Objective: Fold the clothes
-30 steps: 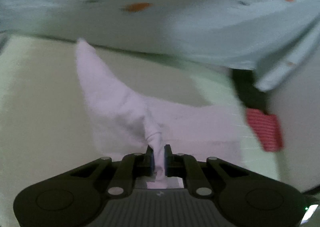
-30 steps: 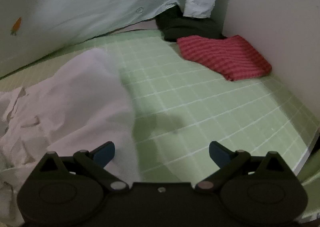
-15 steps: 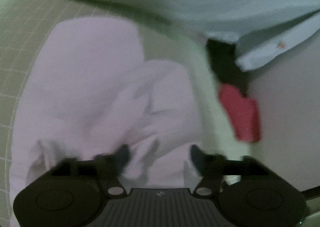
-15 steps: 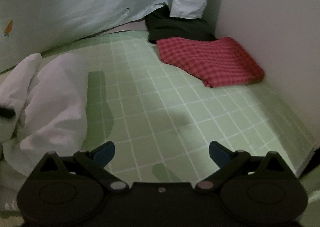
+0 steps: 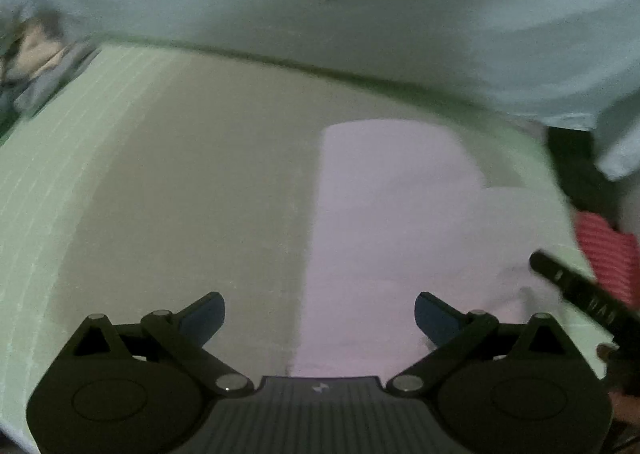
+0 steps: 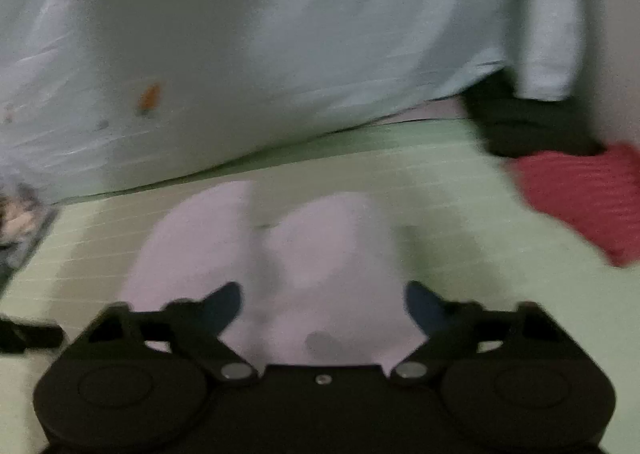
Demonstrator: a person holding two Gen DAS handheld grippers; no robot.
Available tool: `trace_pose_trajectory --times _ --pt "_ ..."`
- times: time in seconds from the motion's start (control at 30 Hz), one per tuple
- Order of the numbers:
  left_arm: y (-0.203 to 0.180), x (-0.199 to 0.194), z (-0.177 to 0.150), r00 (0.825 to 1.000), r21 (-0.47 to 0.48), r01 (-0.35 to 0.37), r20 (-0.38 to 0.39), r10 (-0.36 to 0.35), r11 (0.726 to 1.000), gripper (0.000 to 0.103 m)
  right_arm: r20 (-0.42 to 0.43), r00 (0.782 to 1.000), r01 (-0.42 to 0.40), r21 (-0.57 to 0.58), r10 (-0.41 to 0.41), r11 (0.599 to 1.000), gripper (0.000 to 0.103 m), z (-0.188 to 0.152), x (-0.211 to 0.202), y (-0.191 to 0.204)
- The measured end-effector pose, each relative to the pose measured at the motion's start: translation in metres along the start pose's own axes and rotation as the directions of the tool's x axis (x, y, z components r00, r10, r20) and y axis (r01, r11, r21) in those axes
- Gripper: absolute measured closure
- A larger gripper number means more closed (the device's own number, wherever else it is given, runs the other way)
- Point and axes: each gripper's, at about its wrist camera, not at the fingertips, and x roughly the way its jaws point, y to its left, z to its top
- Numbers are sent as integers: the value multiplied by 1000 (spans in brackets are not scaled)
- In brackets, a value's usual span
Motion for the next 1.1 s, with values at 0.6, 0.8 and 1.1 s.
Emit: trace_pose_trajectory --times 0.6,0.8,1.1 --pt "23 28 30 999 12 40 -27 -40 999 3 131 973 -177 -101 189 979 96 32 -37 47" --pt "-3 29 20 991 88 129 -44 -126 988 2 127 991 -23 -73 32 997 92 21 -50 13" --pt "-31 60 11 966 129 217 -168 -195 968 1 -88 995 65 239 -45 969 24 -24 -6 -64"
